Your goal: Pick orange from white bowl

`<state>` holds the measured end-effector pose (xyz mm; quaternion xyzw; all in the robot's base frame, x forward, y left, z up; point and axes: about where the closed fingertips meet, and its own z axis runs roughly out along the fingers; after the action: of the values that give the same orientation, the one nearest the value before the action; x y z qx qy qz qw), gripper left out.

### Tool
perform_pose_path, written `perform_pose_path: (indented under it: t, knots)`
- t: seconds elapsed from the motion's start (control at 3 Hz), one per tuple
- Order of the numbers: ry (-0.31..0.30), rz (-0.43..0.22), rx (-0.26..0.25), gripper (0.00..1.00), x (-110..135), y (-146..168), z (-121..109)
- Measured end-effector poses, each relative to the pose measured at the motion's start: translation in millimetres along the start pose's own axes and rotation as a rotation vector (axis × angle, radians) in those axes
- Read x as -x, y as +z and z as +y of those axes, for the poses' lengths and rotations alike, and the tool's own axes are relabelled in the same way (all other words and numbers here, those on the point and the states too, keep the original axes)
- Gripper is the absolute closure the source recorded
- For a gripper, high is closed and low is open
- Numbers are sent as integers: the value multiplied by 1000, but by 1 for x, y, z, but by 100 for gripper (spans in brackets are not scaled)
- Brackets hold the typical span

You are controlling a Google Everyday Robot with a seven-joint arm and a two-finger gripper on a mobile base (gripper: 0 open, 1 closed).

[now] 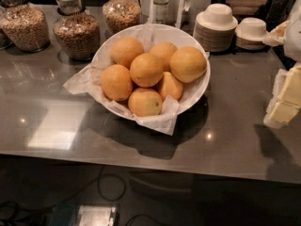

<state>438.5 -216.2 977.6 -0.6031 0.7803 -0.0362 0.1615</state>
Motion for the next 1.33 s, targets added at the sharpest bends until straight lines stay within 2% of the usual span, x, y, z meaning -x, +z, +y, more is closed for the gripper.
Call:
perform_pose_path:
  t: [0.33, 0.67, 1.33]
  knots:
    - [-4, -16, -14, 0, 6, 1, -7]
    - [-34, -113, -14, 0, 33, 13, -27]
    - [-84, -357, 40, 0, 91, 41, -42]
